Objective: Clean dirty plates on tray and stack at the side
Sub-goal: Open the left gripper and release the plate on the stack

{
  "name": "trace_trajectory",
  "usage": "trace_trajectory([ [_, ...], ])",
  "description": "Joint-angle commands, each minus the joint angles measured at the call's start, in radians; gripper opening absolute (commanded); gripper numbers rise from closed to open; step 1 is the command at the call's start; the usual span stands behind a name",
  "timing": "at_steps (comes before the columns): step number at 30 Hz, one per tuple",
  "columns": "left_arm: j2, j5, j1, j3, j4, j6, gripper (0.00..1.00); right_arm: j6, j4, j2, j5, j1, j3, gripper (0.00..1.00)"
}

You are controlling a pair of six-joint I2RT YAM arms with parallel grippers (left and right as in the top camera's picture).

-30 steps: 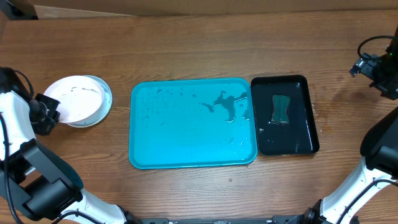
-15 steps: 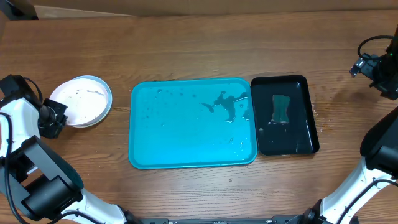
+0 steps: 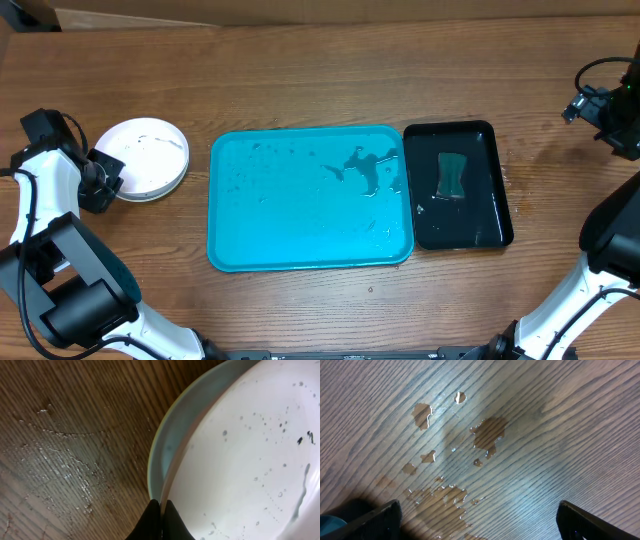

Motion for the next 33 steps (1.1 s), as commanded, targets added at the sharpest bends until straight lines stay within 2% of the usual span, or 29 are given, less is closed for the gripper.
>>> trace_trajectory([
  [1, 0.011, -0.038, -0.001, -0.007, -0.003, -0.010, 0.04, 0.005, 0.002, -0.031, 0.003, -0.001, 0.014, 1.00],
  [6, 0.011, -0.039, -0.001, -0.007, -0.001, -0.010, 0.11, 0.005, 0.002, -0.031, 0.003, -0.001, 0.014, 1.00],
  [7, 0.011, -0.038, -0.001, -0.007, 0.000, -0.010, 0.17, 0.005, 0.002, -0.031, 0.003, -0.001, 0.014, 1.00],
  [11, 0.011, -0.035, -0.002, -0.007, -0.009, -0.003, 0.61, 0.005, 0.002, -0.031, 0.003, -0.001, 0.014, 1.00],
  [15, 0.011, 0.018, -0.003, -0.007, -0.002, 0.082, 0.77, 0.005, 0.002, -0.031, 0.003, -0.001, 0.014, 1.00],
  [18, 0.011, 0.114, -0.003, -0.007, 0.019, 0.153, 0.97, 0.005, 0.002, -0.031, 0.003, -0.001, 0.014, 1.00],
  [19, 0.011, 0.149, -0.004, -0.007, 0.026, 0.178, 1.00, 0.005, 0.002, -0.031, 0.003, -0.001, 0.014, 1.00],
  [23, 0.011, 0.284, -0.026, -0.007, 0.053, 0.283, 1.00, 0.005, 0.002, -0.031, 0.003, -0.001, 0.014, 1.00],
  [33, 0.011, 0.299, -0.120, -0.007, 0.056, 0.287, 1.00, 0.005, 0.002, -0.031, 0.003, -0.001, 0.014, 1.00],
])
